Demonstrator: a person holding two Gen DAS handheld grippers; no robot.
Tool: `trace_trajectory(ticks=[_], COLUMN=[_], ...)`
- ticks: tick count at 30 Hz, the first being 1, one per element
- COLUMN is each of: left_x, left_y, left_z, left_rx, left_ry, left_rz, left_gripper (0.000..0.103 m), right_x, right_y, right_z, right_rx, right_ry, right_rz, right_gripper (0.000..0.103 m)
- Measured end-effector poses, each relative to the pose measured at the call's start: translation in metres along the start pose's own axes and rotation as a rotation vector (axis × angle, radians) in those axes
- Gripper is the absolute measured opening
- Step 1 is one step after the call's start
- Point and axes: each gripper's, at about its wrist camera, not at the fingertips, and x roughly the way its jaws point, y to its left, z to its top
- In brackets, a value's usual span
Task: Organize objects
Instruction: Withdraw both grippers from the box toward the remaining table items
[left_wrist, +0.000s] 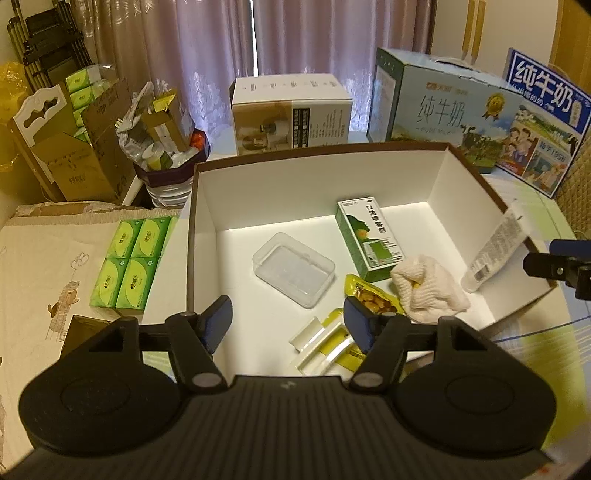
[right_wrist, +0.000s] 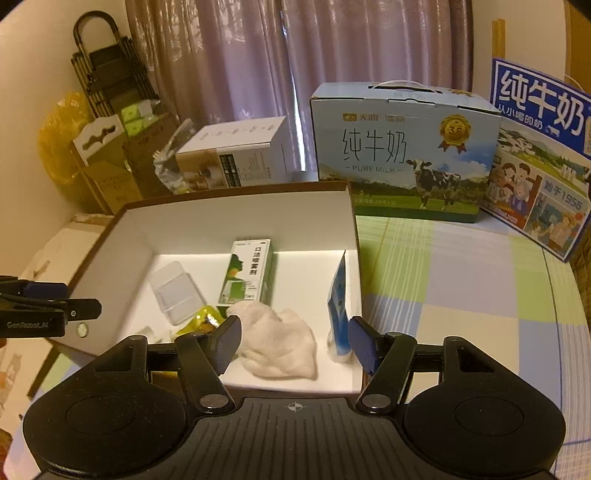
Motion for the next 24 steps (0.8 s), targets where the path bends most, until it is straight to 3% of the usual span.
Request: trace_trajectory(ticks=[13, 24], left_x=[-0.053, -0.072], left_y=[-0.011, -0.019], left_z=[-0.022, -0.058], left_rx=[-0.016, -0.034], left_ry=[-0.05, -0.018], left_rz=[-0.023, -0.049], left_gripper=[0.064, 0.064], right_x=[-0.038, -0.054], right_y=[0.014, 0.027], right_z=[-0.022, -0.053], right_rx=[0.042, 0.042], right_ry=[-0.001, 0.04], right_rz=[0.064, 0.094], right_gripper=[0.062, 0.062])
